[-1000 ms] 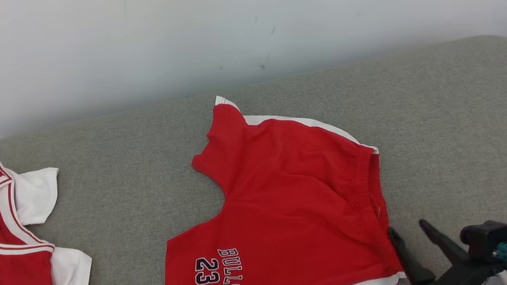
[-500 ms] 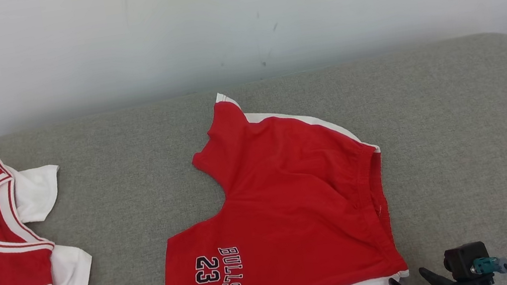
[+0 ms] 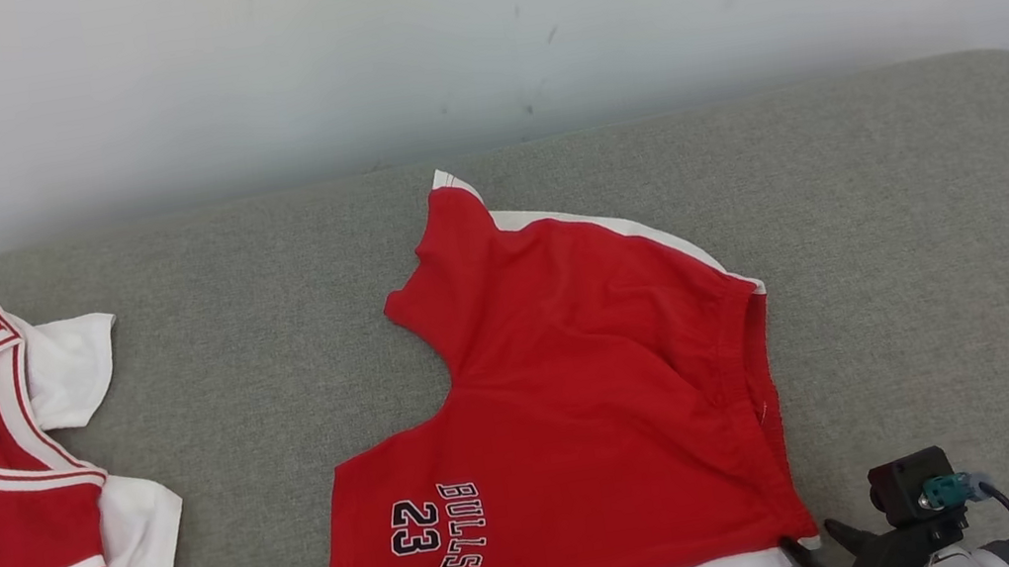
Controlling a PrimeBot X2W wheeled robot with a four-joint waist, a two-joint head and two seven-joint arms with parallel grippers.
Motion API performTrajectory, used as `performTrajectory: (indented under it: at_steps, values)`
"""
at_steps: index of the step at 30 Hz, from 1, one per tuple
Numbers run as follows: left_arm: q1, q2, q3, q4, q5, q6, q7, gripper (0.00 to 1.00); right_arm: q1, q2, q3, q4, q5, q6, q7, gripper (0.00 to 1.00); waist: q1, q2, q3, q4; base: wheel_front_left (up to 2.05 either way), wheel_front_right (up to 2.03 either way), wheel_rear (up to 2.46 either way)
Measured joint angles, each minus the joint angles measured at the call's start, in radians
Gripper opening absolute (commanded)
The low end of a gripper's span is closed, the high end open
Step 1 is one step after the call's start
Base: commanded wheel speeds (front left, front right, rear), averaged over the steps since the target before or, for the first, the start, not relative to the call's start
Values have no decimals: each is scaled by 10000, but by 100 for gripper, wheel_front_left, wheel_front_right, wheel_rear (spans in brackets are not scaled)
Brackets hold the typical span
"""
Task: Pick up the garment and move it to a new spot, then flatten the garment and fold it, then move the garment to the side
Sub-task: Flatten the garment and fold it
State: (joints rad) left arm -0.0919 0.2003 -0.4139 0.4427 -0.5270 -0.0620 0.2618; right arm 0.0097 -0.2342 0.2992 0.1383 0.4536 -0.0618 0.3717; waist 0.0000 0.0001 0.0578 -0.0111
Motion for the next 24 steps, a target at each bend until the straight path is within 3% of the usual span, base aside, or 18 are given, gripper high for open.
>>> performTrajectory:
  at_steps: [2, 7, 10, 13, 14, 15, 16, 24]
  values:
    - [-10, -12, 0, -2, -2, 0, -4, 0, 0, 0, 35, 33, 0, 0, 121, 69, 0, 0, 19, 23, 0, 0, 0]
    - [-20, -44, -6, 6, -17, -8, -77, 0, -5, 6, 42, 92, 4, 0, 359, 51, 0, 0, 62, 77, 0, 0, 0]
    - [-35, -54, -6, 15, -35, -12, -79, 0, -11, 10, 38, 130, 10, 0, 454, 48, 0, 0, 88, 98, 0, 0, 0]
    - [-42, -58, -4, 33, -48, -13, -86, 0, -49, 12, 33, 151, 21, 0, 564, 36, 0, 0, 111, 109, 0, 0, 0]
    - [-45, -59, -4, 36, -50, -15, -86, 0, -70, 12, 33, 155, 21, 0, 598, 29, 0, 0, 116, 110, 0, 0, 0]
    - [-48, -59, -4, 38, -63, -15, -88, 0, -113, 12, 33, 161, 23, 0, 604, 10, 0, 0, 121, 110, 0, 0, 0]
    - [-49, -59, -2, 42, -79, -21, -88, 0, -180, 12, 35, 161, 23, 0, 604, 0, 0, 0, 124, 109, 0, 0, 0]
    - [-61, -56, 10, 121, -82, -94, -161, 0, -273, 12, 29, 163, 98, 4, 686, 0, 0, 0, 112, 93, 0, 0, 0]
